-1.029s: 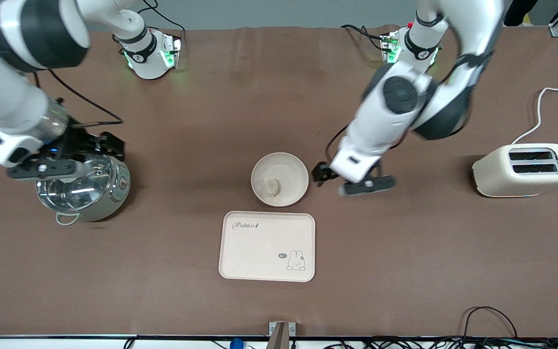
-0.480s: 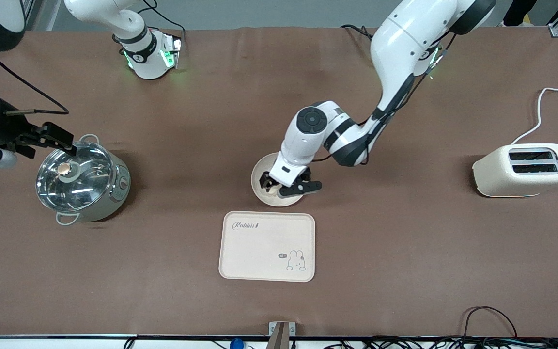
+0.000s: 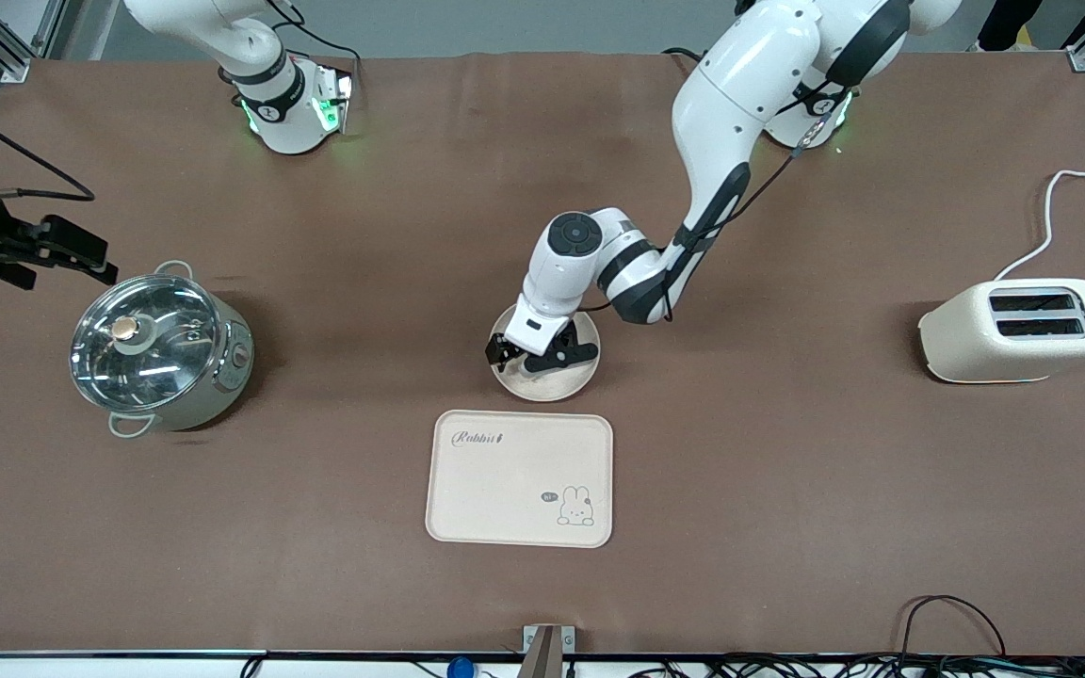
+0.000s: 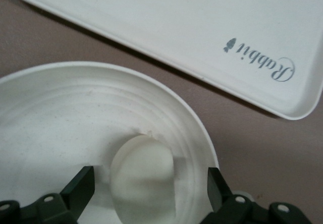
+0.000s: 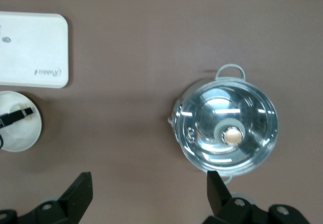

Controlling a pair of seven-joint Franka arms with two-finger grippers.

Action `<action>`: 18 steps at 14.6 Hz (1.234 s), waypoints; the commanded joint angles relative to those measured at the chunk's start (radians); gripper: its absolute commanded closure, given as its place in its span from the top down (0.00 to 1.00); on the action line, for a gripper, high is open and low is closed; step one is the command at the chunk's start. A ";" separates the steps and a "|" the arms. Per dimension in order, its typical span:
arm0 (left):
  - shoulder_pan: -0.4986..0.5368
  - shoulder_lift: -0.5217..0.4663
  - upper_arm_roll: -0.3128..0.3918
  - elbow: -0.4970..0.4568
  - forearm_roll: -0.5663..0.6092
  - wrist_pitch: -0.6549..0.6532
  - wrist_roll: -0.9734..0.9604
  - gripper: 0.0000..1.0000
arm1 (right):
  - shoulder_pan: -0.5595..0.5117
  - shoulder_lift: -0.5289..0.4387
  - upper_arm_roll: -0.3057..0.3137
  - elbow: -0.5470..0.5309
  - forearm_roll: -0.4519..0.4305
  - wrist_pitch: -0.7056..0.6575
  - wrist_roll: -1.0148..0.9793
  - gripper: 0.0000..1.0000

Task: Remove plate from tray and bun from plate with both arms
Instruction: 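Grasp the white bun on the plate with the left gripper, then lift the bun and carry it toward the toaster with the left gripper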

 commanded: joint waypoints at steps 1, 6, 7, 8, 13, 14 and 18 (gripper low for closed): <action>-0.010 0.010 0.014 0.023 0.021 0.006 -0.027 0.63 | -0.082 -0.057 0.085 -0.059 -0.030 -0.003 -0.006 1.00; -0.013 -0.009 0.014 0.018 0.024 -0.016 -0.030 0.00 | -0.204 -0.120 0.200 -0.113 -0.090 0.039 -0.018 1.00; -0.001 -0.028 0.011 0.023 0.024 -0.064 -0.019 0.00 | -0.205 -0.131 0.200 -0.122 -0.090 0.043 -0.026 1.00; 0.014 -0.056 0.012 0.024 0.026 -0.143 0.001 0.00 | -0.211 -0.131 0.200 -0.119 -0.090 0.043 -0.029 1.00; 0.280 -0.271 -0.064 -0.030 0.001 -0.495 0.494 0.00 | -0.259 -0.133 0.228 -0.113 -0.081 0.037 -0.026 1.00; 0.365 -0.298 -0.080 -0.085 0.003 -0.484 0.613 0.00 | -0.262 -0.133 0.228 -0.113 -0.080 0.034 -0.024 1.00; 0.725 -0.326 -0.149 -0.330 0.013 -0.234 0.976 0.07 | -0.291 -0.134 0.299 -0.114 -0.081 0.038 -0.015 1.00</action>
